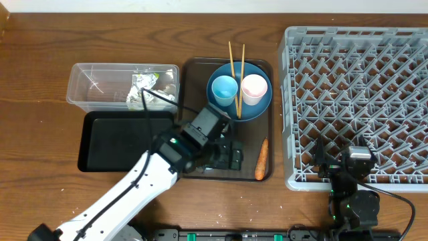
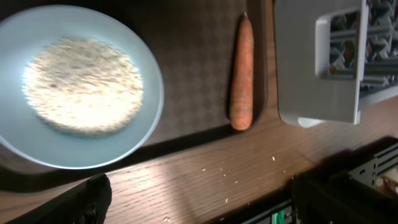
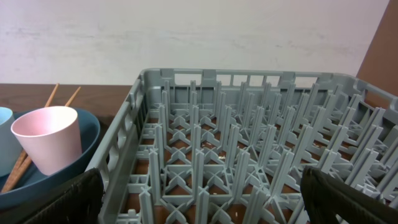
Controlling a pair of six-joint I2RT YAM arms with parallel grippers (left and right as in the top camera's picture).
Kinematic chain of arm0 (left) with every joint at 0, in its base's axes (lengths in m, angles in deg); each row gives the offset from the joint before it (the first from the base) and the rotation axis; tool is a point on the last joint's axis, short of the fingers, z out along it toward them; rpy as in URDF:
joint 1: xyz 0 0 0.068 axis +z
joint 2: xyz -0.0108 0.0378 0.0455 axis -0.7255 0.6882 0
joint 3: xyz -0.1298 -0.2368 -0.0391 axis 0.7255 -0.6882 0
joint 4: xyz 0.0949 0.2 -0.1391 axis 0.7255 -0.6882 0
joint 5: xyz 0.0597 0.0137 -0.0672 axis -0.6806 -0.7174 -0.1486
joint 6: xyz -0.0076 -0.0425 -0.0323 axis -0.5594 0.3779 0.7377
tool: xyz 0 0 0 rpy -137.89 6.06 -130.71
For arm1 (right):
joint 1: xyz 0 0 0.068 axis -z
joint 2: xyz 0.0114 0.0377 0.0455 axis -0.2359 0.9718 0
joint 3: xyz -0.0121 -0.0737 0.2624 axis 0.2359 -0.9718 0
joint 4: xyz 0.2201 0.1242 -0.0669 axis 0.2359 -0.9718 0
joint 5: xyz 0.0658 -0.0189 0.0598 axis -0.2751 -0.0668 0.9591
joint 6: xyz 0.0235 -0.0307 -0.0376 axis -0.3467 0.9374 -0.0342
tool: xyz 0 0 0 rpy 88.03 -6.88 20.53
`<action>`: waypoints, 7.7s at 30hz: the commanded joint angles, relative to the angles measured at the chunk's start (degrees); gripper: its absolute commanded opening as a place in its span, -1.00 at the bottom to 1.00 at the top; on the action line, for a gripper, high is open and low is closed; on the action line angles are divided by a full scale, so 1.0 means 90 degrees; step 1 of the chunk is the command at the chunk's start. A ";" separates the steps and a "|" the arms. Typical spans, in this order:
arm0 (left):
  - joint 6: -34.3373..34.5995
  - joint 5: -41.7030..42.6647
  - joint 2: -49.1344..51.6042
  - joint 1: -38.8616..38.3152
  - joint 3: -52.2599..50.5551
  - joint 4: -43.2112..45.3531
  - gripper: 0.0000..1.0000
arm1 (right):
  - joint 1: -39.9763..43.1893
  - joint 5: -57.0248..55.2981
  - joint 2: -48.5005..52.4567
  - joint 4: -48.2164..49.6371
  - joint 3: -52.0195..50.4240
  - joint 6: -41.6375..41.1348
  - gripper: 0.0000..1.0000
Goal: Sort waste into correct bins and load items into the dishwasher rack
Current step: 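Lower the left gripper and pinch the rim of the rice plate, then lift the rice plate and carry it left over the black tray, then tilt the plate with the left gripper to dump rice onto the black tray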
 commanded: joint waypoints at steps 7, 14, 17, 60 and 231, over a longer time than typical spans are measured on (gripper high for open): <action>-0.0087 -0.0432 0.0294 -0.0219 -0.0019 0.0228 0.98 | 0.0068 -0.0022 -0.0007 -0.0024 -0.0005 -0.0041 0.98; 0.0493 -0.0957 0.0619 -0.0607 -0.0022 0.0323 -0.10 | 0.0068 -0.0022 -0.0007 -0.0024 -0.0005 -0.0041 0.99; 0.0515 -0.1394 0.0896 -0.0828 -0.0019 0.0420 -0.11 | 0.0068 -0.0022 -0.0007 -0.0024 -0.0005 -0.0041 0.98; 0.0532 -0.2589 0.2463 -0.0911 -0.0022 0.1015 -0.70 | 0.0068 -0.0022 -0.0007 -0.0024 -0.0005 -0.0041 0.99; -0.6001 0.8218 0.0231 1.0132 -0.2030 -0.0403 -0.88 | 0.0068 -0.0022 -0.0007 -0.0024 -0.0005 -0.0044 0.98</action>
